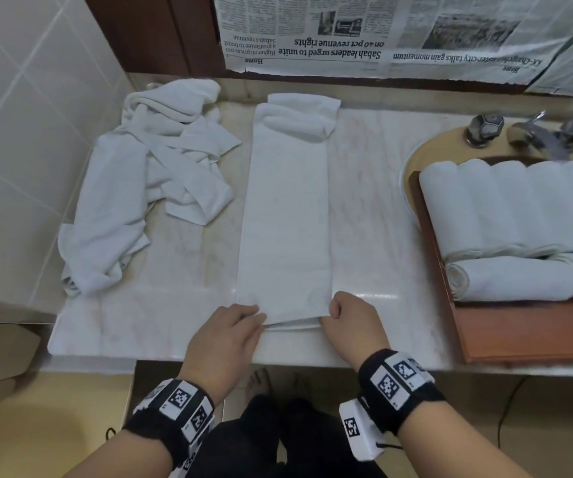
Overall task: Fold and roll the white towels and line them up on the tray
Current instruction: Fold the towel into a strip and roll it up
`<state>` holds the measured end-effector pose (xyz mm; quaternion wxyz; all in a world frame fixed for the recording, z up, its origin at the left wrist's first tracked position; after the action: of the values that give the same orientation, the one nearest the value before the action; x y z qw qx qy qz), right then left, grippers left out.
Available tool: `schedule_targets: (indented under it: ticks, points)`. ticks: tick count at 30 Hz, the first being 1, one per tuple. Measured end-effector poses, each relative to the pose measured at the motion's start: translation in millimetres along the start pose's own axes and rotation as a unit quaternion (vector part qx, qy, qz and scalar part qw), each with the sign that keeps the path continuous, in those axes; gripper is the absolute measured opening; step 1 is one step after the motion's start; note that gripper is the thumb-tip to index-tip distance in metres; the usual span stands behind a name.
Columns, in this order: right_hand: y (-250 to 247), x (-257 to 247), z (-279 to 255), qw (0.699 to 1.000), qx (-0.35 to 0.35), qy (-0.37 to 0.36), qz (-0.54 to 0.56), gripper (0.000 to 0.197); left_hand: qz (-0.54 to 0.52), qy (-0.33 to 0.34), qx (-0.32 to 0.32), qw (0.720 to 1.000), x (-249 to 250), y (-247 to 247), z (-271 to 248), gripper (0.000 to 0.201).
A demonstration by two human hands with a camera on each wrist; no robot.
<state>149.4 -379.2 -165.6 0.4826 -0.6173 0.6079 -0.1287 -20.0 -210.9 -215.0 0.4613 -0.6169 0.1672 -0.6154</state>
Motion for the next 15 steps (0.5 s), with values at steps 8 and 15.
schedule_targets:
  ticks: [8, 15]
  points:
    - [22, 27, -29, 0.925, 0.081, -0.268, -0.256, 0.08, -0.009, 0.046, -0.042, 0.998, -3, -10, -19, 0.037]
    - [49, 43, -20, 0.88, 0.073, -0.343, -0.322, 0.069, 0.01, 0.121, -0.117, 0.986, -15, -4, -17, 0.049]
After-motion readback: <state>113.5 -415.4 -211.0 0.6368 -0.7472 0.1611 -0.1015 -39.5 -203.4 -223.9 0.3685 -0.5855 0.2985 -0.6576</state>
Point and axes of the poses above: each hand's wrist, its own z-axis towards the middle knuckle, its own y-axis out of the palm, x = y × z, the point moved 1 cm from there along z, towards the middle knuckle, and after that the axes turned 12 degrees about -z, right-handed, at the moved point
